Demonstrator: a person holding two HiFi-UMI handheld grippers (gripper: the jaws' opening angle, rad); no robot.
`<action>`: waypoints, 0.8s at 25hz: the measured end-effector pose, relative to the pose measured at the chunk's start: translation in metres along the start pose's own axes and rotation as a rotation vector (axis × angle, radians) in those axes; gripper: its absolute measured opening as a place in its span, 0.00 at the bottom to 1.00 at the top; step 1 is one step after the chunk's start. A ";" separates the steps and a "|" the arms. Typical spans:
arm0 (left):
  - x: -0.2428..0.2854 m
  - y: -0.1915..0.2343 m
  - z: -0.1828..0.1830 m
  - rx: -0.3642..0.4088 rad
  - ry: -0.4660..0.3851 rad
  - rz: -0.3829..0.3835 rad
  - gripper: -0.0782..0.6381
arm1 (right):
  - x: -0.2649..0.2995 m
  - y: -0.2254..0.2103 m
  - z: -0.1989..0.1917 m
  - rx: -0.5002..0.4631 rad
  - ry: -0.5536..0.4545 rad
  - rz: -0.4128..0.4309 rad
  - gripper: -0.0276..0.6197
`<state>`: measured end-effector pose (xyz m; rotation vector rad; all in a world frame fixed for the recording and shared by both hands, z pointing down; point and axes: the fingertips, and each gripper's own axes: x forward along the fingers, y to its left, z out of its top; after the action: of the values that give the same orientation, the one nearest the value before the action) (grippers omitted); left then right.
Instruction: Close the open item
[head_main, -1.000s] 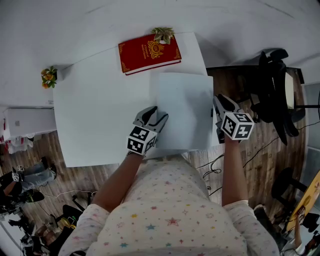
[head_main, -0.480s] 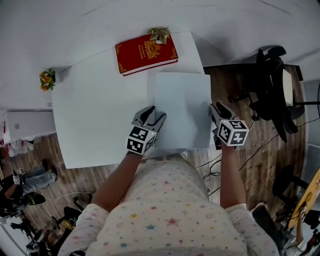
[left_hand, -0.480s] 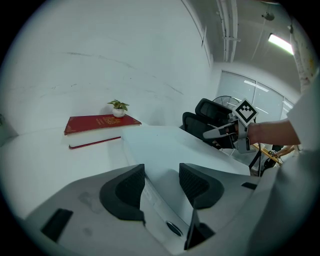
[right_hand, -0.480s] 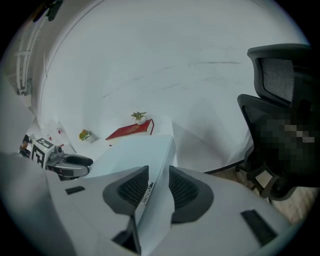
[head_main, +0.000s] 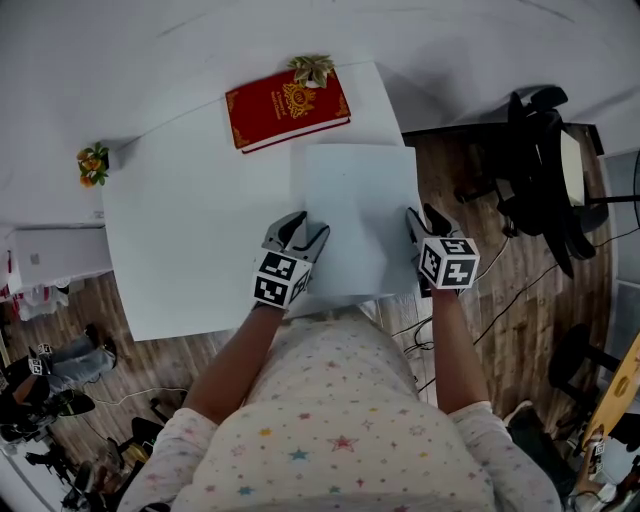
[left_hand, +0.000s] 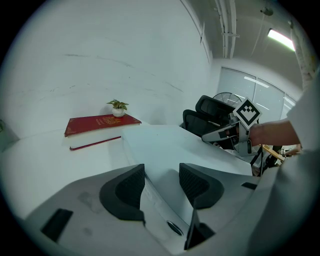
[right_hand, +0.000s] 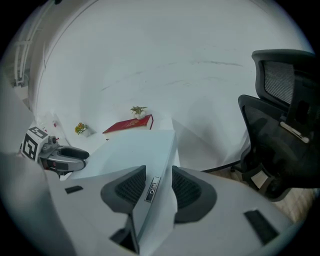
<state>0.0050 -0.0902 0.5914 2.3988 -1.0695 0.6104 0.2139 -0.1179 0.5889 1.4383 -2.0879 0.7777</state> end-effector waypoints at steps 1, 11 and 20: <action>0.000 0.000 0.000 0.001 0.001 0.000 0.40 | 0.000 0.000 0.000 -0.008 0.002 -0.004 0.29; 0.001 0.000 0.001 -0.013 -0.003 -0.007 0.40 | 0.003 -0.005 -0.006 0.073 -0.029 -0.011 0.31; -0.006 0.004 0.008 -0.065 -0.026 -0.067 0.40 | 0.004 -0.004 -0.005 0.029 -0.029 -0.038 0.32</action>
<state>0.0003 -0.0932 0.5828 2.3817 -1.0005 0.5148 0.2172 -0.1182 0.5955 1.5083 -2.0723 0.7792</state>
